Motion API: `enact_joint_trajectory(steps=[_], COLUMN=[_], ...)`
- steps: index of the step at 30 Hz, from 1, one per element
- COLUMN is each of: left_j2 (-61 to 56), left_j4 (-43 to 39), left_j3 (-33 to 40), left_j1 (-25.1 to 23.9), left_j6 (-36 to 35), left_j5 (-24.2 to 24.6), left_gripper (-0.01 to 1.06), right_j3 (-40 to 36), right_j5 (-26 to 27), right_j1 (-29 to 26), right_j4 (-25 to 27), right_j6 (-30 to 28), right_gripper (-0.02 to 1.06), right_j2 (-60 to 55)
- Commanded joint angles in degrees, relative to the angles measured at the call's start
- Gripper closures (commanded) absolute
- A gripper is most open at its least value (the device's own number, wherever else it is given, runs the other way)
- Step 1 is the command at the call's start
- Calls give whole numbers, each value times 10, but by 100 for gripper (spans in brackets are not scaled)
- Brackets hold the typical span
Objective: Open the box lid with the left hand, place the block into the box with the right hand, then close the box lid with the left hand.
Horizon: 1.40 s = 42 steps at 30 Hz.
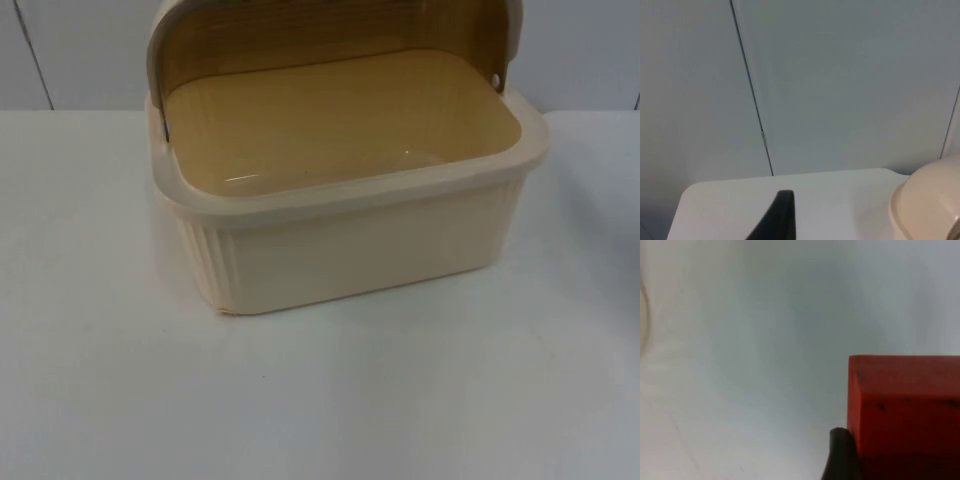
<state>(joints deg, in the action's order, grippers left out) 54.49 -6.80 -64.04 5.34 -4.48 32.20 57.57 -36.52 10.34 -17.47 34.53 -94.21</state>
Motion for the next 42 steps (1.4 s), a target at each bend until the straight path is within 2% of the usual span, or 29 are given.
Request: enact_joint_trajectory(steps=[1, 6, 10, 13, 17, 18, 21, 23, 27, 30, 35, 42], left_j2=[-2, -2, -2, -2, -2, -2, -2, -2, -2, -2, -2, -2], left_j4=[3, 3, 3, 3, 2, 2, 4, 4, 4, 4, 2, 2], left_j3=[-4, -4, -4, -4, -4, -4, -4, -4, -4, -4, -4, -4], left_j1=[4, 4, 4, 4, 4, 4, 4, 4, 4, 4, 4, 4], left_j6=[-4, -4, -4, -4, -6, -6, -14, -14, -14, -14, -14, -14], left_j5=[-10, -10, -10, -10, -10, -10, -10, -10, -11, -12, -12, -11], left_gripper=[4, 4, 4, 4, 4, 4, 4, 4, 4, 4, 4, 4], right_j3=[22, 65, 82, 90, 97, 97, 102, 105, 109, 109, 109, 109], right_j5=[-20, -51, -48, -31, 41, 41, 99, 105, 103, 103, 136, 140], right_j1=[2, 1, 1, 1, 1, 1, 1, 1, 1, 1, 4, 39], right_j4=[-11, -21, -28, -42, -80, -80, -147, -166, -239, -256, -226, -212], right_j6=[3, 10, 8, 8, 40, 40, 106, 104, 96, 96, 100, 100], right_gripper=[101, 102, 102, 102, 102, 102, 102, 102, 102, 102, 102, 102], right_j2=[9, 9, 9, 9, 9, 9, -3, -6, -9, -9, 9, 97])
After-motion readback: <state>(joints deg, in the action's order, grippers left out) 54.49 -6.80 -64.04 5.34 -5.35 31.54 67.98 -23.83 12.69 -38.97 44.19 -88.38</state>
